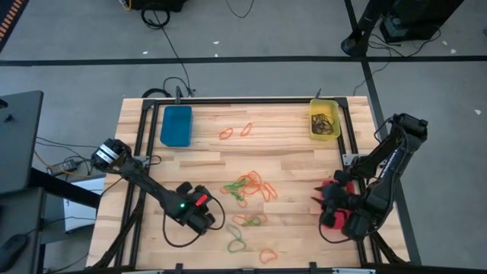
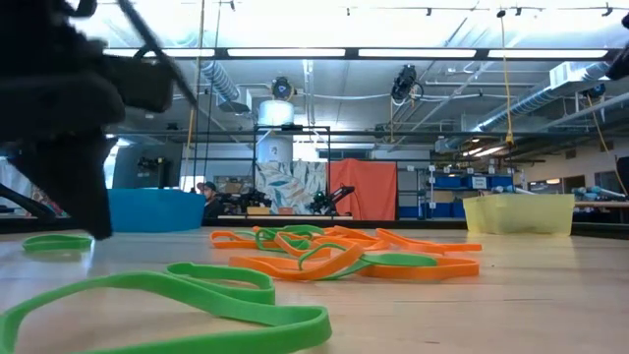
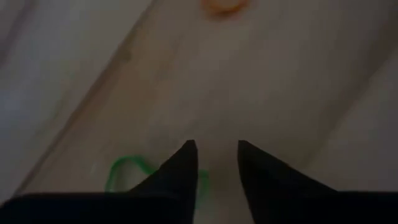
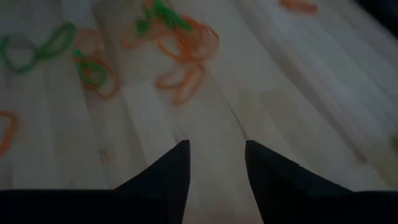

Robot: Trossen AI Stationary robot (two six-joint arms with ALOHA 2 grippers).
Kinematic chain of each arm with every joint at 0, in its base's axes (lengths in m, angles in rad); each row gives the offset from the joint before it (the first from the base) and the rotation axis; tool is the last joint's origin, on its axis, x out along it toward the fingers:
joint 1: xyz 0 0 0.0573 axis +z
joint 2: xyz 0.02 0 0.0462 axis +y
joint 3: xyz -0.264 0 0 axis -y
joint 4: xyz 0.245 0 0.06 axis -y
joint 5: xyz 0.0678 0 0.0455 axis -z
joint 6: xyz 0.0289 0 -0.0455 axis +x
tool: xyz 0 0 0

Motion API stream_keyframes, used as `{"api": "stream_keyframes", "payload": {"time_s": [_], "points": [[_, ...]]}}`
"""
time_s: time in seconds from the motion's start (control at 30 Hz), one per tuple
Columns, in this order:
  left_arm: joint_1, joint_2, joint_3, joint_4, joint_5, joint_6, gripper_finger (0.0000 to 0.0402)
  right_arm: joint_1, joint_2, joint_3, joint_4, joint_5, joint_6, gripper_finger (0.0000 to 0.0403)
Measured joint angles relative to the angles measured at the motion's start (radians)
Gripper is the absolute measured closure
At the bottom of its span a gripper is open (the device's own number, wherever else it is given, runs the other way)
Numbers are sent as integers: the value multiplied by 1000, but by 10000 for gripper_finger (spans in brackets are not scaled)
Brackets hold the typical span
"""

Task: Sort rubber bands into baskets
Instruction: Put the green rubber band into the red bin

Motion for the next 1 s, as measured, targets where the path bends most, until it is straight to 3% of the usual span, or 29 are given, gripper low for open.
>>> {"api": "stream_keyframes", "payload": {"time_s": [0.17,0.33,0.47,0.7,1.0], "points": [[-3,-4,-57,9,59,-94,235,-26,0,0,71,3,-80,238],[-4,-5,-71,13,78,-120,232,-42,0,0,72,34,-106,238],[-4,-4,-72,13,84,-67,265,-77,0,0,73,69,-133,238],[-3,-2,-73,1,83,-56,389,-117,0,-1,66,114,-136,238],[-3,5,-5,-42,9,-13,398,-146,0,-113,146,135,-109,238]]}}
